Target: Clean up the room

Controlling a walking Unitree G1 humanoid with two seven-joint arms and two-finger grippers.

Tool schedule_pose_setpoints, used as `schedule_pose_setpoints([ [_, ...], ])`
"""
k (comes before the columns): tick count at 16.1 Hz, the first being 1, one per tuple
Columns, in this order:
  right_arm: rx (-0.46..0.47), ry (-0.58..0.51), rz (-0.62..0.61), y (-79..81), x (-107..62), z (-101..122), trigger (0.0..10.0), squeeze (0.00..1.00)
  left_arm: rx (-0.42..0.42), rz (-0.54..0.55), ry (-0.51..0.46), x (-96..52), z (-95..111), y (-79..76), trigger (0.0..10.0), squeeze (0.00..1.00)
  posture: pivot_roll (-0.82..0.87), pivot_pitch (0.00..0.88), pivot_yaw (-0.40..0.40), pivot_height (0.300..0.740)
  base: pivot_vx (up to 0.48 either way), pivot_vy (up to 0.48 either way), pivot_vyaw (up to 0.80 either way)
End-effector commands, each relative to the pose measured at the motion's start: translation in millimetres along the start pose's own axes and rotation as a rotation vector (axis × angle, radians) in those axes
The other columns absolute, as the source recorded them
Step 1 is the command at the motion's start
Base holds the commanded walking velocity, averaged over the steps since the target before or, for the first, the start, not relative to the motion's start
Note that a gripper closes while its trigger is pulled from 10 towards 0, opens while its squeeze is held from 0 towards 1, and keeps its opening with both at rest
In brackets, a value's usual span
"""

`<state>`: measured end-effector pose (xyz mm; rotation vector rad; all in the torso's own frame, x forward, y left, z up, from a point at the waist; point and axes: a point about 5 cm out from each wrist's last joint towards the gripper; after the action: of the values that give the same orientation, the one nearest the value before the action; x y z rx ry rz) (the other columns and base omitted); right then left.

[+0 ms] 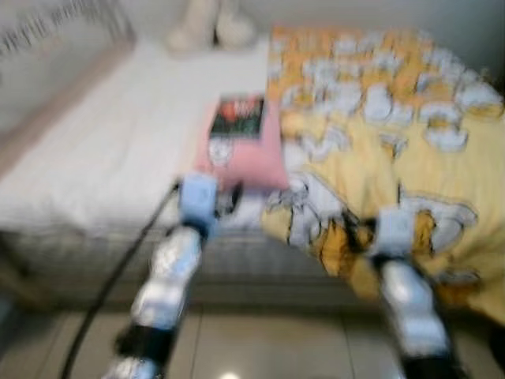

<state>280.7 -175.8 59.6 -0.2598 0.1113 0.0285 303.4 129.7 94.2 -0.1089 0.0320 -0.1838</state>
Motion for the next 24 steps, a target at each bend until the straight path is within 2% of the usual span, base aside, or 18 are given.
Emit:
schedule_pose_setpoints([
  [1,-0.012,-0.027,-0.029,-10.4,2.7,6.9,10.0,0.0,-0.026,-0.017,-0.018,4.1,5.1,-9.6,10.0,0.0,-0.22,0.0,0.077,0.736,0.454,0.0,0.0],
  [7,-0.033,-0.076,-0.016,-10.3,8.7,20.0,10.0,0.0,-0.049,-0.021,-0.053,9.0,13.0,-17.4,10.0,0.0,-0.22,0.0,0.069,0.736,0.455,0.0,0.0],
  [10,-0.065,-0.113,0.001,-12.0,12.7,31.2,10.0,0.0,-0.113,0.012,-0.048,11.7,14.7,-17.0,10.0,0.0,-0.22,0.0,0.066,0.736,0.455,0.0,0.0],
  [11,-0.082,-0.137,0.003,-17.5,17.8,41.0,10.0,0.0,-0.162,0.041,-0.035,13.1,13.9,-14.9,10.0,0.0,-0.22,0.0,0.064,0.736,0.458,0.0,0.0],
  [12,-0.095,-0.137,-0.008,-27.8,24.5,49.1,10.0,0.0,-0.178,0.049,-0.021,13.9,12.1,-16.6,10.0,0.0,-0.22,0.0,0.057,0.736,0.454,0.0,0.0],
  [14,-0.102,-0.126,0.0,-31.2,23.8,47.9,10.0,0.0,-0.172,-0.004,-0.011,11.9,8.8,-26.6,10.0,0.0,-0.22,0.0,0.038,0.736,0.0,0.0,0.25],
  [16,-0.098,-0.119,0.002,-29.9,21.5,45.0,10.0,0.0,-0.146,-0.004,-0.02,12.6,8.4,-27.4,10.0,0.0,-0.22,0.0,0.036,0.736,0.0,-0.465,0.73],
  [19,-0.067,-0.122,-0.022,-20.6,22.0,46.0,10.0,0.0,-0.153,-0.068,-0.005,24.7,12.0,-34.3,10.0,0.0,-0.26,0.0,0.092,0.736,0.0,-0.437,0.0],
  [21,-0.046,-0.157,-0.025,-8.3,24.0,54.8,10.0,0.0,-0.112,-0.147,-0.002,32.1,18.7,-35.6,10.0,0.0,-0.29,0.0,0.116,0.736,0.0,0.0,0.0],
  [22,-0.015,-0.141,-0.041,3.3,24.5,50.7,10.0,0.0,-0.076,-0.138,0.026,39.9,17.3,-24.1,10.0,0.0,-0.33,0.0,0.152,0.736,0.0,0.0,0.0],
  [23,0.013,-0.134,-0.056,6.6,26.0,51.4,10.0,0.0,-0.119,-0.123,0.027,45.8,21.1,-23.7,10.0,0.0,-0.34,0.0,0.17,0.736,0.0,0.0,0.0],
  [24,0.005,-0.134,-0.053,13.7,30.8,53.4,10.0,0.0,-0.112,-0.143,0.04,49.1,17.8,-28.5,10.0,0.0,-0.37,0.0,0.177,0.736,0.0,0.0,0.0],
])
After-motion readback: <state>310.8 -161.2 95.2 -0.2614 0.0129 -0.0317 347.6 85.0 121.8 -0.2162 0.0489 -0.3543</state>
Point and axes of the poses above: a point about 5 cm out from each wrist's last joint towards the gripper, its own x axis pointing out of the wrist towards the gripper, its own z axis along the axis of the wrist's last joint, y = z × x, and after that the axes turned 12 degrees about -x, right-handed
